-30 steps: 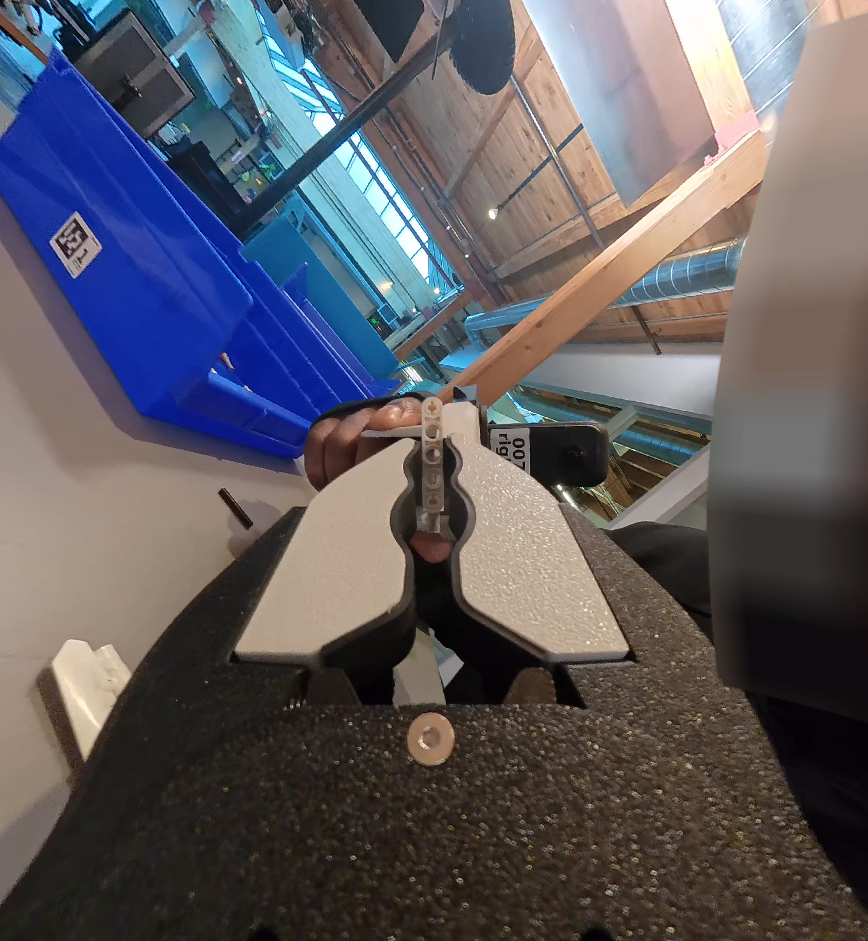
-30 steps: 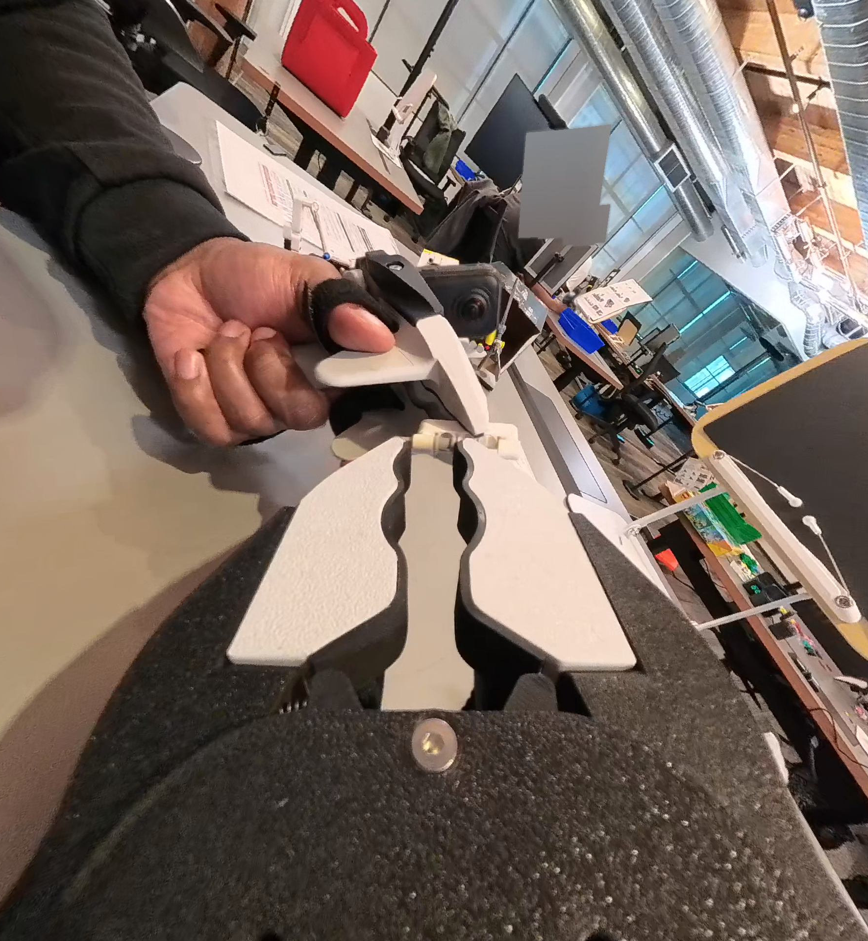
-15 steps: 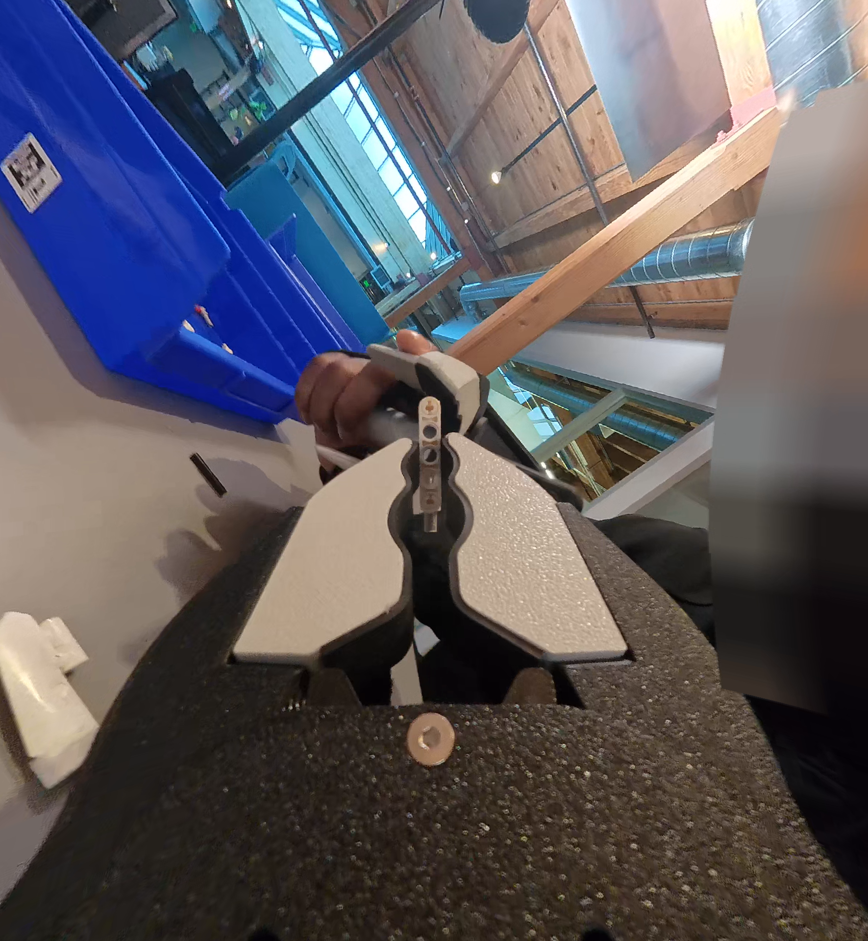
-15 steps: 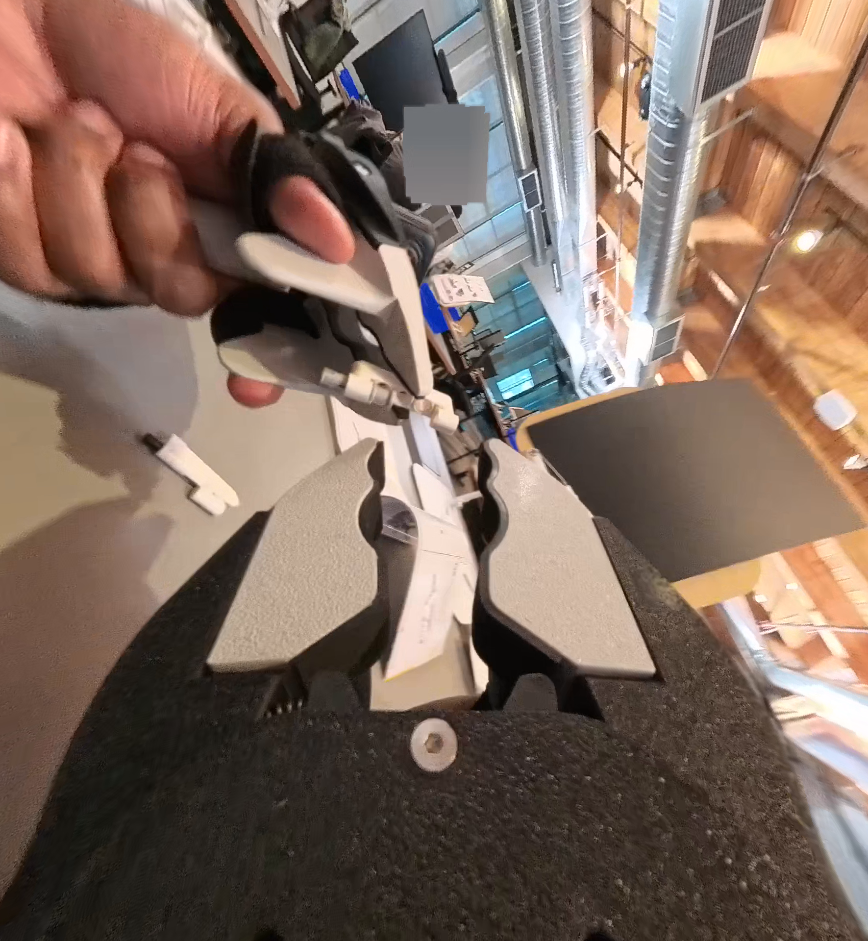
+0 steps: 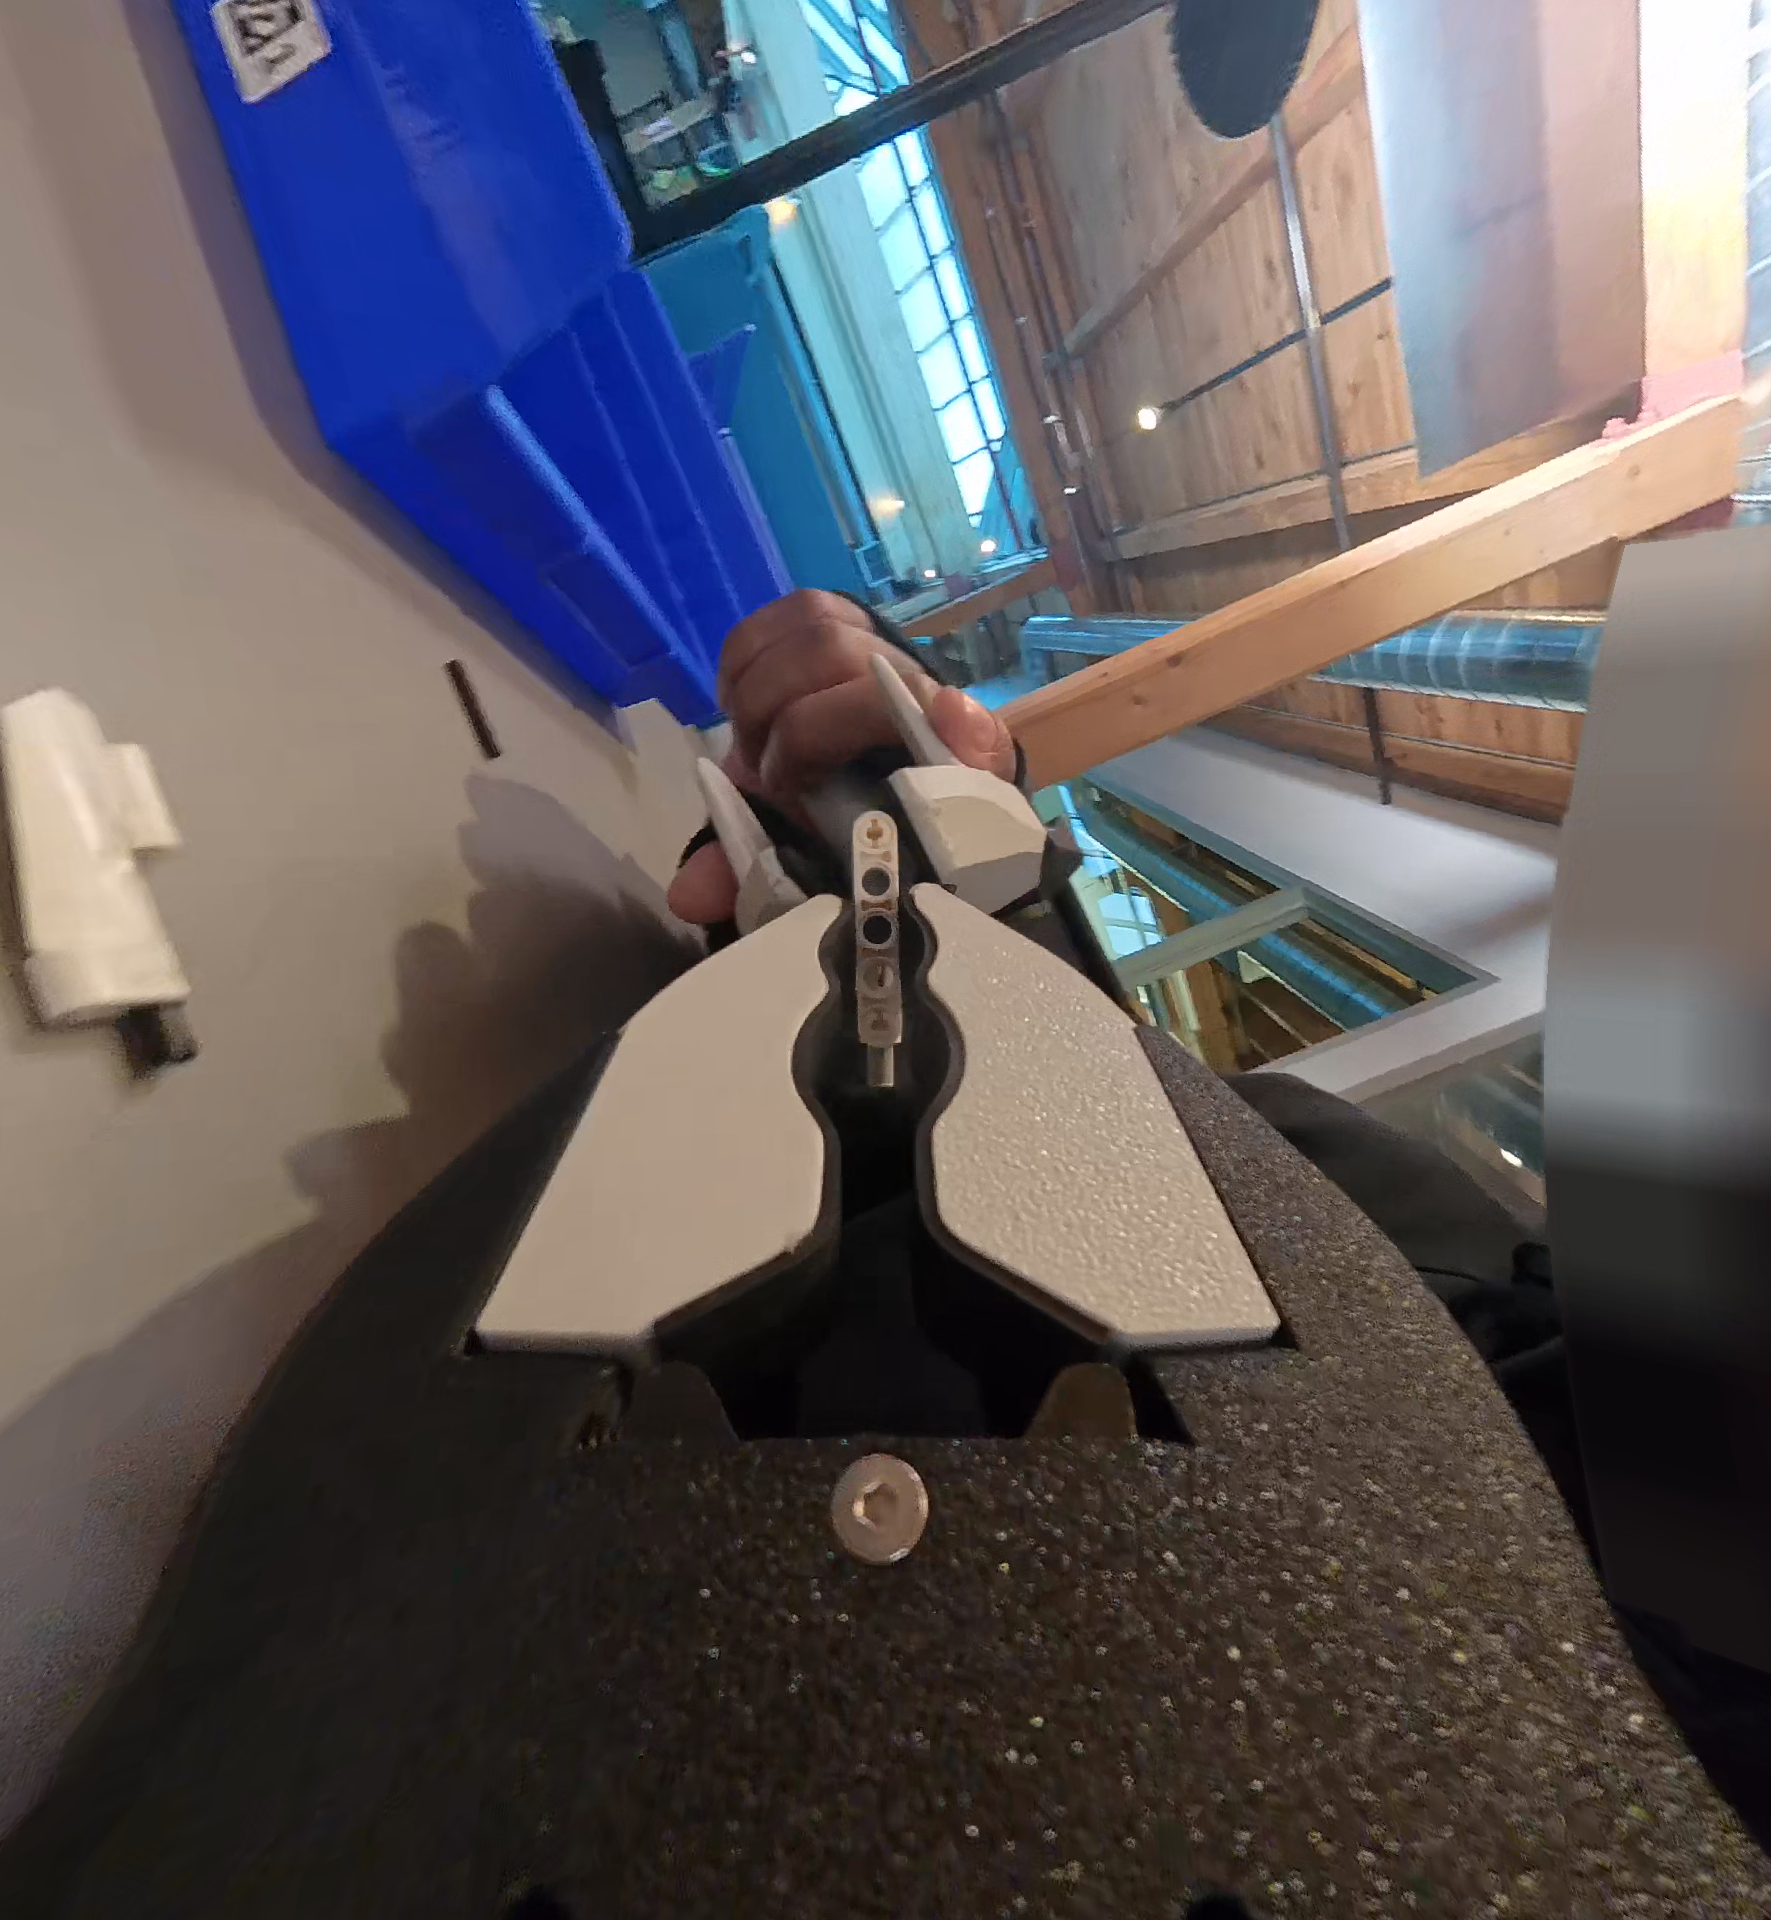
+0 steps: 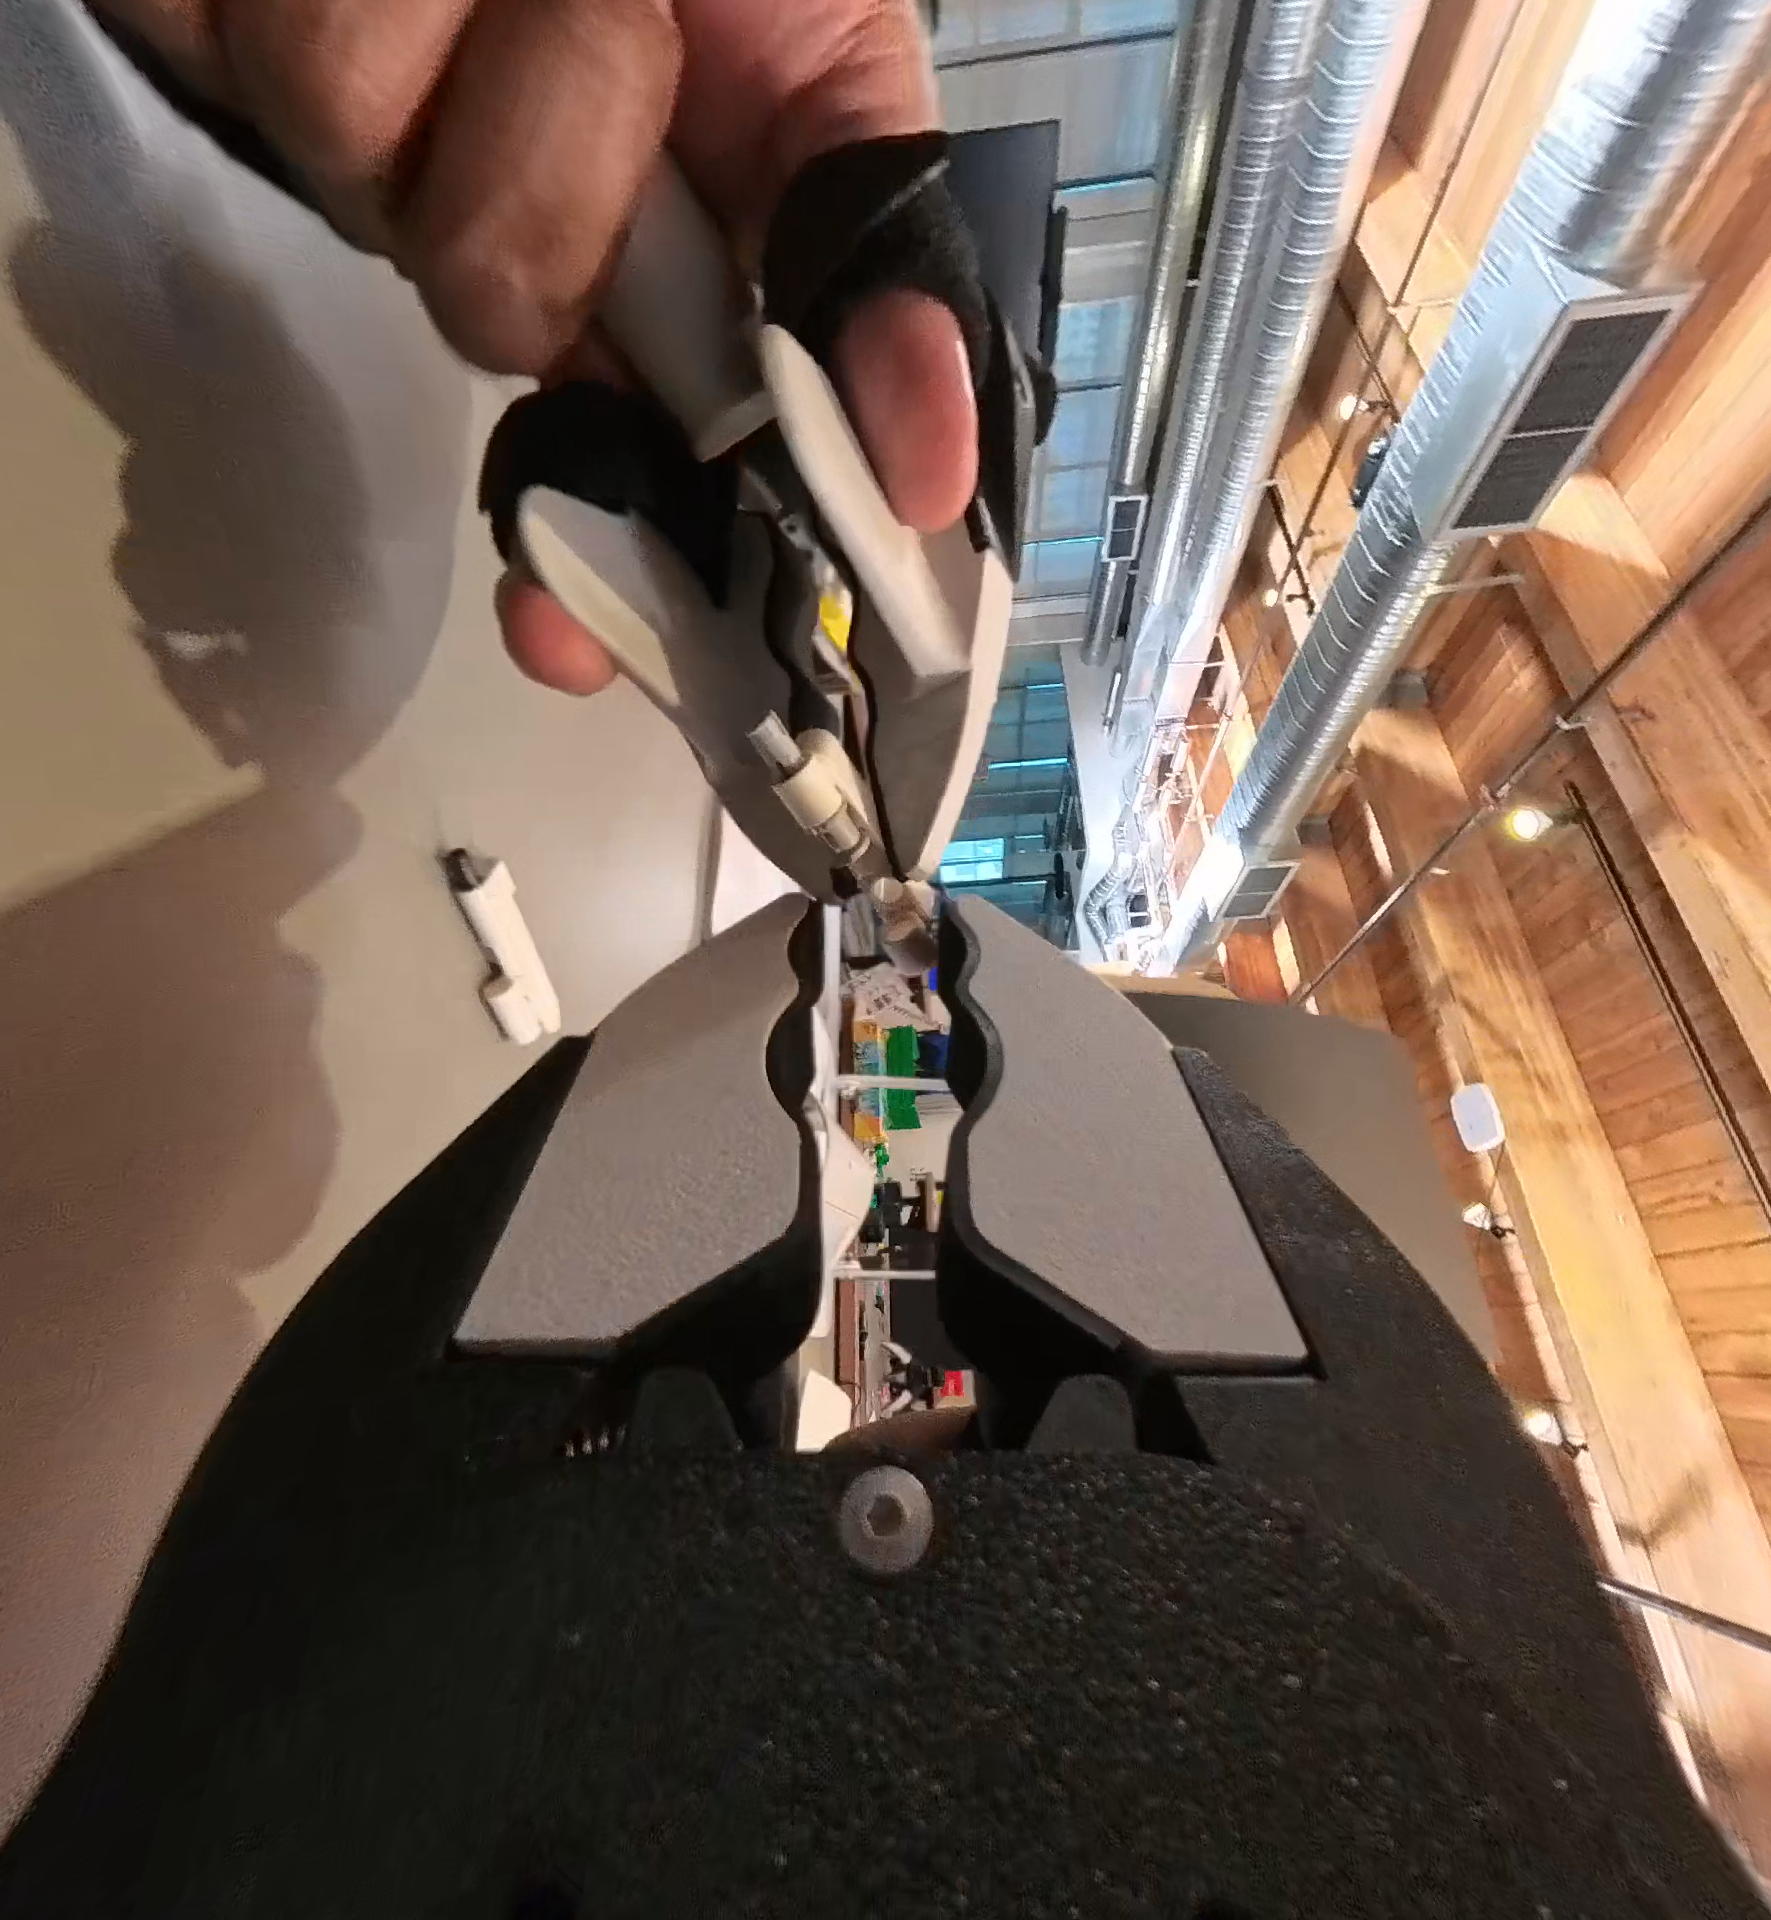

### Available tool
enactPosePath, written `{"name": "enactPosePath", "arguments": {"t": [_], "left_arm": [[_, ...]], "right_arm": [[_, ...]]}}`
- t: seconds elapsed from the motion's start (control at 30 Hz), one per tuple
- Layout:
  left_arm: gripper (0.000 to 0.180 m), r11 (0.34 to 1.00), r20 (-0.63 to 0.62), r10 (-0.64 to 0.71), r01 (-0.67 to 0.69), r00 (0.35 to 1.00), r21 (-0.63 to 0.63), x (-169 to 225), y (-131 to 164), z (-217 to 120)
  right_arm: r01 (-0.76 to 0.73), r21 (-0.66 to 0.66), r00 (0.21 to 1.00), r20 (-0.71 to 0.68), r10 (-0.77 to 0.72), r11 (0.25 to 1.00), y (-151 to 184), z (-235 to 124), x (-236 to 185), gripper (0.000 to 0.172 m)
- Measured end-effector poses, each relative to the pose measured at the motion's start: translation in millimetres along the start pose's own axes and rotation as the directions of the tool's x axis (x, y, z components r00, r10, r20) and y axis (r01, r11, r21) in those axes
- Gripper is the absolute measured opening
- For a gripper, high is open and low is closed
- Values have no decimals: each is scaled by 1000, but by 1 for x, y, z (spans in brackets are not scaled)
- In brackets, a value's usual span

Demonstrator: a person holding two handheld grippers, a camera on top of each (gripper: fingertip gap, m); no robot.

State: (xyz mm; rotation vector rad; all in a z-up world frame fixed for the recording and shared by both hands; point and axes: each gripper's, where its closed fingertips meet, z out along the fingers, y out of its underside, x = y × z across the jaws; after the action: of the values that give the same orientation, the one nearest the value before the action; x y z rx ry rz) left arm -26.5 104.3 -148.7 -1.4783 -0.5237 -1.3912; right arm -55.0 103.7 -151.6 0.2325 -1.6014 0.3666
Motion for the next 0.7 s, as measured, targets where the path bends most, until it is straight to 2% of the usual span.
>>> {"name": "enactPosePath", "arguments": {"t": [0.07, 0.17, 0.23, 0.3, 0.33, 0.4, 0.5, 0.6, 0.67, 0.7], "left_arm": [[10, 1000, 73, 30, -30, 997, 7, -8, 1, -7], [16, 994, 144, 100, -106, 985, 30, -11, 0, -19], [18, 979, 171, 185, -196, 968, 50, -7, -4, -27], [23, 938, 214, 321, -341, 923, 64, -1, -8, -35], [27, 902, 237, 399, -425, 886, 71, 4, -11, -39], [33, 789, 250, 556, -598, 793, 142, 24, -19, -47], [33, 552, 353, 736, -814, 578, 181, 43, -29, -60], [33, 363, 398, 827, -918, 397, 160, 54, -30, -62], [33, 313, 421, 840, -939, 343, 141, 53, -33, -60], [33, 315, 434, 833, -939, 343, 138, 51, -36, -59]], "right_arm": [[11, -10, 999, 39, -11, 1000, -2, 2, -7, 9], [-28, -5, 992, 126, 28, 1000, -8, 3, -20, 8], [-57, -24, 980, 192, 60, 998, -10, 4, -30, 8], [-103, -83, 943, 308, 124, 991, -8, 5, -45, 8], [-125, -113, 918, 364, 158, 986, -6, 5, -54, 8], [-184, -194, 833, 489, 258, 964, -3, 2, -73, 9], [-270, -315, 700, 585, 410, 910, 0, -1, -90, 9], [-366, -421, 571, 602, 558, 830, 1, -3, -96, 9], [-420, -482, 487, 595, 640, 769, 2, -3, -96, 10], [-438, -504, 465, 582, 667, 745, 4, -2, -95, 12]]}}
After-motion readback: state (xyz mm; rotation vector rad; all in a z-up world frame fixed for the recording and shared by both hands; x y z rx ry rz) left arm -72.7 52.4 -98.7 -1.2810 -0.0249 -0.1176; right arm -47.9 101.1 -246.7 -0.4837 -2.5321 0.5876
